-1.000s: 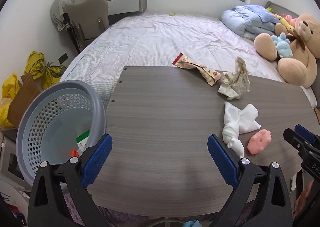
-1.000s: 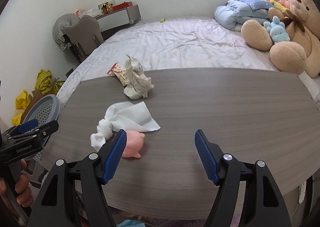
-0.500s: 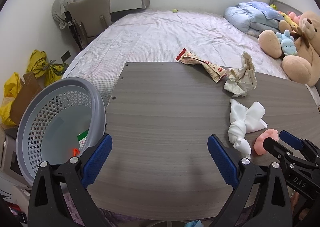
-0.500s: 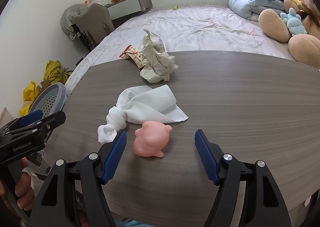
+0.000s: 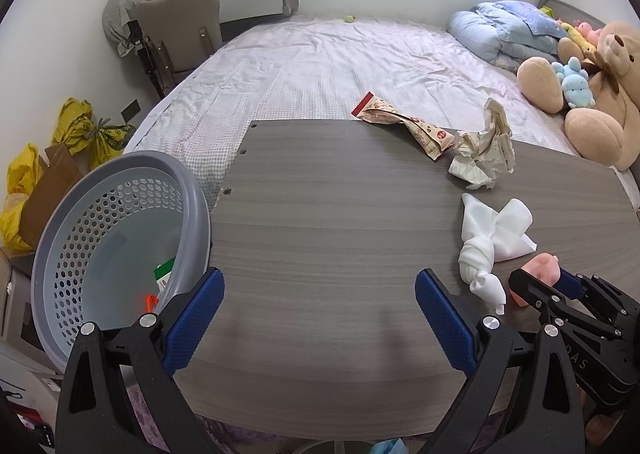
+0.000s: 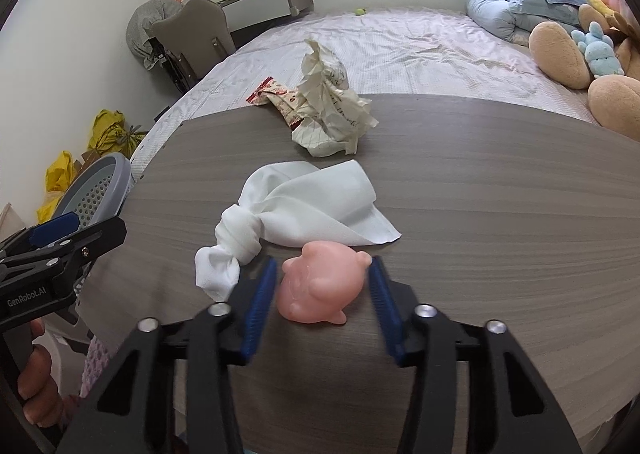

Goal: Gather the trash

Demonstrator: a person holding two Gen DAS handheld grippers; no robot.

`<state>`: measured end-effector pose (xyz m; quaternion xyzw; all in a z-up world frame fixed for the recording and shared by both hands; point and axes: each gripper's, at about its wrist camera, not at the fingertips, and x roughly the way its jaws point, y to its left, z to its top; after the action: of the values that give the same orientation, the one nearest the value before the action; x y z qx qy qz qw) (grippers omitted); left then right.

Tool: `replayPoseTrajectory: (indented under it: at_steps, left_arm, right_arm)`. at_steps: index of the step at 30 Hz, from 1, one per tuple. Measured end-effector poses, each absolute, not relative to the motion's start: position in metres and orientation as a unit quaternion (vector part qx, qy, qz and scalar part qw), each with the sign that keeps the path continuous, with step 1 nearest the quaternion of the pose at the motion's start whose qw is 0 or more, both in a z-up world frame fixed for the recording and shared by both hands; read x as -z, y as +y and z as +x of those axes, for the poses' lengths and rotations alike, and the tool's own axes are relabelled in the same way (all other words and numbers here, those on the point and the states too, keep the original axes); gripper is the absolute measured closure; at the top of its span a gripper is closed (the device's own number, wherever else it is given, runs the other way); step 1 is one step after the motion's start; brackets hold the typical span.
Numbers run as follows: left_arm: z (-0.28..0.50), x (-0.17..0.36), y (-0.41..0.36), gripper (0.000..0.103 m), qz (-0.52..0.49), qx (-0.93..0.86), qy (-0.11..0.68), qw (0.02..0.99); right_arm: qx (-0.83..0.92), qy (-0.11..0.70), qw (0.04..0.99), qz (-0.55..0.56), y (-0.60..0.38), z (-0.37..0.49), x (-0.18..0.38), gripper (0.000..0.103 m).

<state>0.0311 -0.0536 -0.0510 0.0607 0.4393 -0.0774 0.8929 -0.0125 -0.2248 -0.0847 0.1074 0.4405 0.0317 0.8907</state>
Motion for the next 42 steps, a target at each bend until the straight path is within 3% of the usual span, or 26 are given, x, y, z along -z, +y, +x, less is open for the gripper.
replayPoseTrajectory:
  at_steps: [30,36,42]
  left_arm:
    - [0.066,0.094,-0.172,0.010,0.089,0.197,0.489,0.845]
    - [0.064,0.097,-0.177,0.026,0.099,0.196,0.488,0.845]
    - [0.060,0.092,-0.178,0.061,0.101,0.207,0.482,0.845]
  right_arm:
    - [0.035,0.406,0.899,0.163,-0.316,-0.054,0.073,0.068]
    - [0.035,0.407,0.897,0.168,-0.318,-0.055,0.075,0.068]
    - [0.033,0.405,0.898,0.167,-0.316,-0.056,0.073,0.068]
